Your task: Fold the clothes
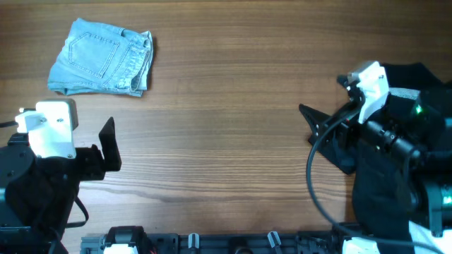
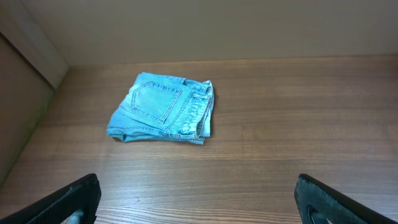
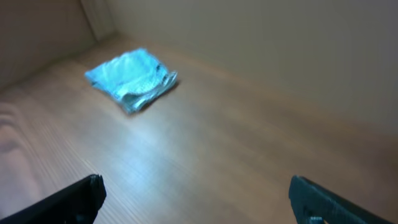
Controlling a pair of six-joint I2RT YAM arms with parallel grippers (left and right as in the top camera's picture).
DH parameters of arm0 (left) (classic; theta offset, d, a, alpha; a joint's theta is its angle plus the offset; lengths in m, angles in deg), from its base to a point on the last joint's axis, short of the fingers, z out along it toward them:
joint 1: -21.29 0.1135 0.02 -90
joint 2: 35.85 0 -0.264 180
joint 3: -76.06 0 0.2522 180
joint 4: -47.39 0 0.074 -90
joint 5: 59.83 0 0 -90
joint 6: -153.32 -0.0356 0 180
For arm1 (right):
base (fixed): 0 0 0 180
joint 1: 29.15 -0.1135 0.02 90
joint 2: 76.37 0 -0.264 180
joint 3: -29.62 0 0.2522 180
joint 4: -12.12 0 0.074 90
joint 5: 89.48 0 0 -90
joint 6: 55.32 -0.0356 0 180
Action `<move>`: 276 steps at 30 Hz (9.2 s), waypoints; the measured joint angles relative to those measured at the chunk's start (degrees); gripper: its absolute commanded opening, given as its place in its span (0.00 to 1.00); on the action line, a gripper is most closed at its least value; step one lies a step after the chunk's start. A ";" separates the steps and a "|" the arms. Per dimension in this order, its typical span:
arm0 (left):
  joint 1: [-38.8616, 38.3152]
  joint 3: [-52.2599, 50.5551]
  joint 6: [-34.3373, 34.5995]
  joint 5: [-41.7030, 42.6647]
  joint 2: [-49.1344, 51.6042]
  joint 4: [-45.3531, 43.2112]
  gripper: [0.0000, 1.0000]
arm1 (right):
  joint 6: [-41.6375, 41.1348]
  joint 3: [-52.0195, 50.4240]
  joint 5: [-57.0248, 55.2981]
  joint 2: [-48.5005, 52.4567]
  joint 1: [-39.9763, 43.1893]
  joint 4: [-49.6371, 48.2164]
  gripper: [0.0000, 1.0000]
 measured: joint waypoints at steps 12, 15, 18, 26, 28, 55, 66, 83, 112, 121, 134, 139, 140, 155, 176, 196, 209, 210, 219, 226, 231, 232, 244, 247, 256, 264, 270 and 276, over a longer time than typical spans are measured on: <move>0.00 0.00 -0.02 -0.20 0.15 0.13 1.00 | 3.10 -41.92 -3.87 -35.47 0.00 -27.21 1.00; 0.00 0.00 -0.02 -0.20 0.15 0.15 1.00 | 1.49 -49.79 -4.76 -43.91 0.00 -31.12 1.00; 0.00 -0.02 -0.02 -0.22 0.15 0.15 1.00 | 0.26 -54.73 -4.96 -49.07 0.00 -33.44 1.00; 0.00 -0.02 -0.02 -0.24 0.15 0.15 1.00 | -2.29 -66.95 -4.92 -50.01 0.00 -44.98 1.00; 0.00 -0.02 -0.02 -0.24 0.15 0.15 1.00 | -2.95 -68.59 -4.92 -50.03 0.00 -45.31 1.00; 0.00 -0.02 -0.11 -1.42 0.15 0.15 1.00 | -3.17 -68.81 -4.90 -50.10 0.00 -45.31 1.00; -0.22 -0.20 -0.24 -5.55 -1.55 0.52 1.00 | -3.19 -68.81 -4.90 -50.10 0.00 -45.31 1.00; -0.17 -43.08 5.84 -3.72 -24.52 -35.26 1.00 | -3.19 -68.81 -4.92 -50.16 0.00 -45.33 1.00; -0.22 -83.80 9.11 0.57 -44.94 -63.52 1.00 | -3.19 -68.81 -4.90 -50.21 0.00 -45.31 1.00; -0.22 -83.80 9.11 0.57 -44.94 -63.52 1.00 | -3.19 -68.81 -4.90 -50.21 0.00 -45.31 1.00; -0.22 -83.80 9.11 0.57 -44.94 -63.52 1.00 | -3.19 -68.81 -4.90 -50.21 0.00 -45.31 1.00; -0.22 -83.80 9.11 0.57 -44.94 -63.52 1.00 | -3.19 -68.81 -4.90 -50.21 0.00 -45.31 1.00; -0.22 -83.80 9.14 0.57 -44.94 -63.52 1.00 | -3.19 -68.81 -4.92 -50.21 0.00 -45.31 1.00; -0.22 -83.80 9.11 0.57 -44.94 -63.52 1.00 | -3.19 -68.81 -4.90 -50.21 0.00 -45.31 1.00; -0.22 -83.80 9.11 0.57 -44.94 -63.52 1.00 | -3.19 -68.81 -4.90 -50.21 0.00 -45.31 1.00; -0.22 -83.80 9.14 0.57 -44.94 -63.52 1.00 | -3.19 -68.81 -4.90 -50.21 0.00 -45.31 1.00; -0.22 -83.80 9.14 0.57 -44.96 -63.52 1.00 | -3.19 -68.81 -4.90 -50.21 0.00 -45.31 1.00; -0.22 -83.80 9.14 0.57 -44.94 -63.52 1.00 | -3.19 -68.81 -4.90 -50.21 0.00 -45.31 1.00; -0.22 -83.80 9.14 0.57 -44.94 -63.52 1.00 | -3.19 -68.81 -4.90 -50.21 0.00 -45.31 1.00; -0.22 -83.80 9.14 0.57 -44.94 -63.52 1.00 | -3.19 -68.81 -4.90 -50.21 0.00 -45.31 1.00; -0.22 -83.80 9.14 0.57 -44.94 -63.52 1.00 | -3.19 -68.81 -4.90 -50.21 0.00 -45.31 1.00; -0.22 -83.80 9.11 0.57 -44.96 -63.52 1.00 | -3.19 -68.81 -4.92 -50.21 0.00 -45.31 1.00; -0.22 -83.80 9.14 0.57 -44.94 -63.52 1.00 | -3.19 -68.81 -4.90 -50.21 0.00 -45.31 1.00; -0.22 -83.80 9.14 0.57 -44.96 -63.52 1.00 | -3.19 -68.81 -4.90 -50.21 0.00 -45.31 1.00; -0.22 -83.80 9.14 0.57 -44.94 -63.52 1.00 | -3.19 -68.81 -4.92 -50.21 0.00 -45.31 1.00; -0.22 -83.80 9.14 0.57 -44.94 -63.52 1.00 | -3.19 -68.81 -4.90 -50.21 0.00 -45.31 1.00; -0.22 -83.80 9.14 0.57 -44.96 -63.52 1.00 | -3.19 -68.81 -4.92 -50.21 0.00 -45.31 1.00; -0.22 -83.80 9.14 0.57 -44.94 -63.52 1.00 | -3.19 -68.81 -4.90 -50.21 0.00 -45.31 1.00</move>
